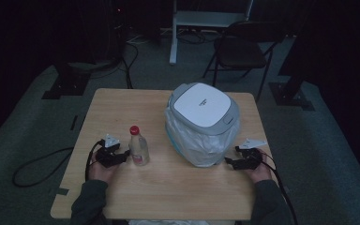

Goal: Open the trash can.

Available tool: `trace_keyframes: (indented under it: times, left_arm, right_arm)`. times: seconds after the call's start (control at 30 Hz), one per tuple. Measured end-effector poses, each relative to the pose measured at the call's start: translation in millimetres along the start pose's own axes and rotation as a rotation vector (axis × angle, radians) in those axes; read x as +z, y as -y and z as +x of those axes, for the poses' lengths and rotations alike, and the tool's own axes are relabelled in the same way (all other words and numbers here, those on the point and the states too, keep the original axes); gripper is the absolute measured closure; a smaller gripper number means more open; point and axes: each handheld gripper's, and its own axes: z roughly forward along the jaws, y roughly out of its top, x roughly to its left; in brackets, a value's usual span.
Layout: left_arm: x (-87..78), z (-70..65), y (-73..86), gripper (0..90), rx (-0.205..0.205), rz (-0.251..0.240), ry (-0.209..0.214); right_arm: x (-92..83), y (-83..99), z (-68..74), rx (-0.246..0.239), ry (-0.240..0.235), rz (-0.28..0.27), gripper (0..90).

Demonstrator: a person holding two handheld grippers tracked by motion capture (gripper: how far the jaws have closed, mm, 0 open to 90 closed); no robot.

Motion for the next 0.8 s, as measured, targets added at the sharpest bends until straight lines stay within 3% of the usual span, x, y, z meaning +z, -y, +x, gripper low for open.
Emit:
trace_keyframes:
  times: [0.37,0.7,0.8]
  left_arm:
    - [-2.6,-0.8,0.1,43.6,-0.004,0.016,-0.005]
    - [-3.0,-2.3,1.8,40.5,-0.004,0.010,0.000]
    - [-3.0,-2.2,2.0,39.9,-0.003,0.009,0.003]
  right_arm:
    - [-0.6,0.5,1.0,-0.009,0.000,-0.005,25.5]
    - [-0.1,-1.5,4.6,0.025,0.026,0.007,25.9]
    - [-2.0,-2.4,5.2,0.026,0.026,0.013,36.9]
